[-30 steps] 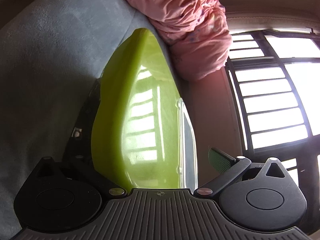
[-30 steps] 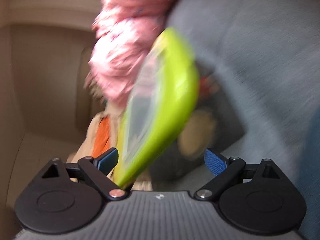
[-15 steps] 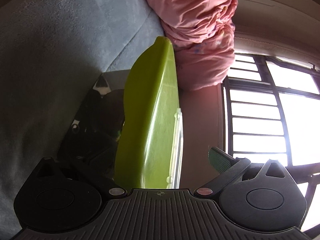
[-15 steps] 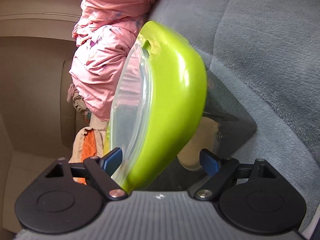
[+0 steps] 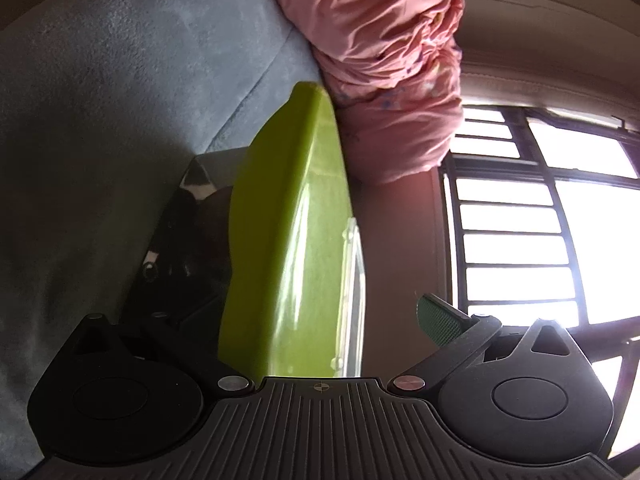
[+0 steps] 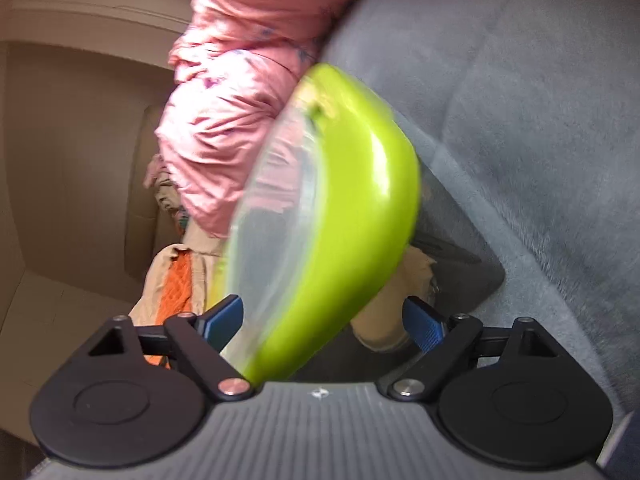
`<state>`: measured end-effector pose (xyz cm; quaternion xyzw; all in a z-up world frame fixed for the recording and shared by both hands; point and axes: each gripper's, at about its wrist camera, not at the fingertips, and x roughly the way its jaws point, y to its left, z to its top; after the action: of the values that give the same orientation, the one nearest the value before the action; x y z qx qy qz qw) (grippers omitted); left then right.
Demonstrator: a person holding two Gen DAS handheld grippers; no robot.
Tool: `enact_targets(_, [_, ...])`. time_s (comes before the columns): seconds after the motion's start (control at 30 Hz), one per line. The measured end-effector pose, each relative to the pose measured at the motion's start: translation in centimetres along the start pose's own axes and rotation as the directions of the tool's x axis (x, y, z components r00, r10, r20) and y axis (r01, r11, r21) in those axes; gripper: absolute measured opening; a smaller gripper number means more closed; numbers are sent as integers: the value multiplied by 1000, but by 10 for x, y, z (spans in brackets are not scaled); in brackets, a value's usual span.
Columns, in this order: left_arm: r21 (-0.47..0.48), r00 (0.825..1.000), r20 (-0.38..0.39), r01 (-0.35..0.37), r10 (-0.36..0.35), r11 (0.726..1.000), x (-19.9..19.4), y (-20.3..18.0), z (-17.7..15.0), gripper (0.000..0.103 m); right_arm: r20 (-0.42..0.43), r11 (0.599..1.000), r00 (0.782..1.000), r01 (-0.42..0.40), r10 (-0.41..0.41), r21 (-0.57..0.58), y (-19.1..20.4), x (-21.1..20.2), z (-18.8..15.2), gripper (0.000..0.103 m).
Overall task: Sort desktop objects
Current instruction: 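Press the lime-green lid flat onto the box with the right tool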
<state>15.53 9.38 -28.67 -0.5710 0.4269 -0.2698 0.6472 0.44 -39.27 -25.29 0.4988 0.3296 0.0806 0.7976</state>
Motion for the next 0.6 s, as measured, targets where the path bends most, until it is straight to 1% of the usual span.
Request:
enact_targets(0.03, [3, 1000, 14, 5, -5, 1000, -2, -2, 2, 103, 43, 999, 999, 16, -15, -38, 5, -12, 1, 90])
enact_targets(0.07, [5, 1000, 28, 11, -11, 1000, -3, -4, 4, 103, 98, 995, 994, 64, -56, -83, 10, -22, 4, 91])
enact_targets(0.1, [2, 1000, 24, 5, -5, 1000, 0, -6, 10, 103, 163, 983, 980, 134, -113, -127, 15, -31, 7, 91])
enact_targets(0.13, [6, 1000, 13, -19, 19, 1000, 6, -9, 18, 103, 224, 963, 961, 205, -164, -172, 19, -37, 12, 92])
enact_targets(0.17, [13, 999, 2, -48, 48, 999, 11, -13, 26, 103, 247, 948, 951, 240, -186, -209, 23, -35, 22, 93])
enact_targets(0.2, [27, 996, -6, -92, 92, 995, 18, -18, 35, 103, 246, 937, 950, 251, -191, -242, 26, -29, 36, 93])
enact_targets(0.23, [45, 989, -21, -147, 148, 988, 25, -22, 42, 103, 245, 926, 950, 262, -196, -273, 29, -24, 49, 95])
enact_targets(0.27, [71, 978, -39, -202, 205, 977, 32, -28, 46, 103, 244, 913, 949, 272, -201, -305, 32, -19, 63, 95])
enact_targets(0.3, [99, 963, -56, -256, 262, 962, 38, -33, 50, 103, 209, 905, 957, 263, -201, -333, 35, -8, 78, 95])
enact_targets(0.33, [132, 950, -70, -293, 304, 947, 45, -39, 51, 103, 149, 902, 968, 243, -202, -356, 38, 6, 92, 94])
enact_targets(0.37, [164, 939, -76, -319, 335, 933, 50, -45, 50, 103, 84, 899, 974, 225, -209, -375, 40, 20, 105, 94])
enact_targets(0.4, [197, 930, -71, -340, 360, 919, 53, -52, 48, 103, 17, 897, 976, 207, -218, -390, 42, 36, 117, 94])
enact_targets(0.43, [230, 922, -61, -360, 383, 904, 56, -59, 45, 103, -42, 896, 972, 196, -231, -399, 43, 49, 125, 92])
enact_targets(0.47, [267, 911, -48, -384, 410, 884, 59, -68, 42, 102, -80, 895, 966, 196, -247, -401, 41, 60, 130, 78])
enact_targets(0.5, [304, 903, -35, -399, 429, 865, 62, -77, 40, 101, -103, 903, 967, 177, -235, -391, 40, 68, 134, 75])
enact_targets(0.53, [339, 896, -22, -411, 444, 846, 64, -86, 38, 101, -120, 915, 971, 150, -209, -375, 40, 71, 136, 62])
enact_targets(0.57, [374, 889, -9, -422, 458, 826, 66, -95, 36, 101, -114, 911, 972, 149, -207, -385, 44, 73, 135, 62])
enact_targets(0.6, [392, 892, 2, -417, 452, 820, 67, -102, 36, 101, -94, 897, 971, 162, -218, -412, 50, 74, 133, 62])
